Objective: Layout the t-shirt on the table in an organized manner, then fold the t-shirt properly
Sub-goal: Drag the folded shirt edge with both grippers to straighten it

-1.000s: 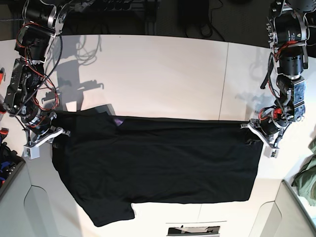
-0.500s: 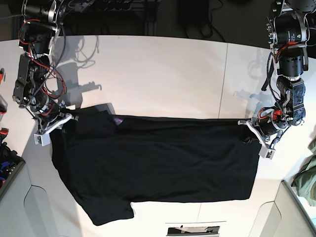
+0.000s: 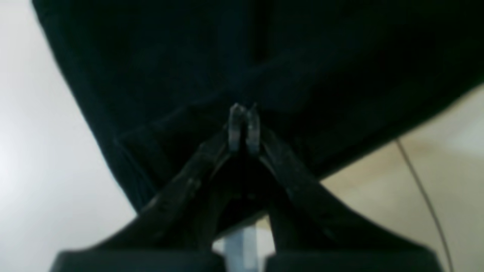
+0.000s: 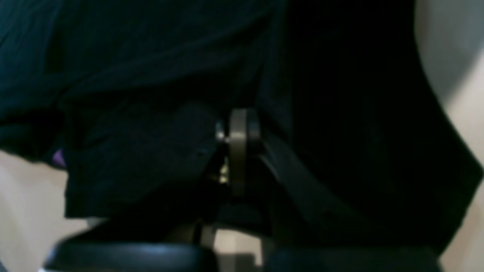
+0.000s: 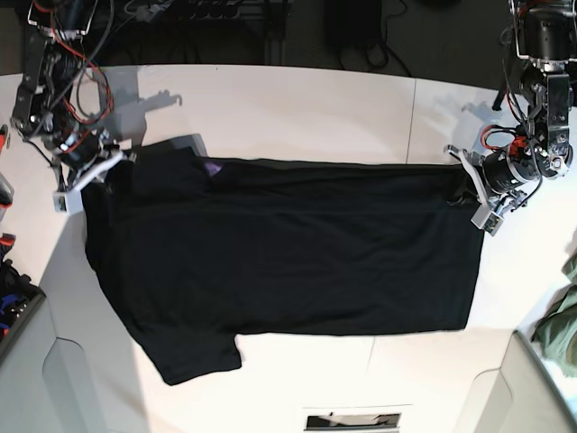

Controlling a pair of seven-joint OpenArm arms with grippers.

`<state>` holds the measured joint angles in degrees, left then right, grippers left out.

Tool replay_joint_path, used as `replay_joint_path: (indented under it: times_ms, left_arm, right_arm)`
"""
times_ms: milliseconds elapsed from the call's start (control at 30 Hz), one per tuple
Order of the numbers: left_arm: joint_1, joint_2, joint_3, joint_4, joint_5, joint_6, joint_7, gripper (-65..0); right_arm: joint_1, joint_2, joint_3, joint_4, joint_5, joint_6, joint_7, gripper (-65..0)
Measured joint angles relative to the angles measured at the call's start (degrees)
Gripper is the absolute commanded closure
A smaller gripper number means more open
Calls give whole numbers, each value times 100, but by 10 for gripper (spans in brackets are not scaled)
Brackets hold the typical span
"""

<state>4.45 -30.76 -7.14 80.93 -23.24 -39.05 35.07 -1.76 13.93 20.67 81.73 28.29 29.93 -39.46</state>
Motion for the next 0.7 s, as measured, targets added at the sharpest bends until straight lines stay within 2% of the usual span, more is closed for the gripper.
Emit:
replay_joint_path:
  times_ms: [233, 367, 533, 700]
  left_arm:
    - [1161, -33, -420, 1025, -127, 17, 118, 0]
    - [1729, -33, -710, 1639, -203, -11, 223, 0]
    - [2017, -33, -859, 1899, -348, -44, 219, 0]
    - [2048, -33, -870, 1904, -581, -46, 219, 0]
  right_arm:
    - [-796, 0, 227, 850, -59, -2, -291, 0]
    - [-1193, 103, 339, 1049, 190, 31, -284, 0]
    - [-1611, 339, 365, 1237, 398, 31, -306, 0]
    - [-1812, 417, 398, 1405, 407, 28, -358, 0]
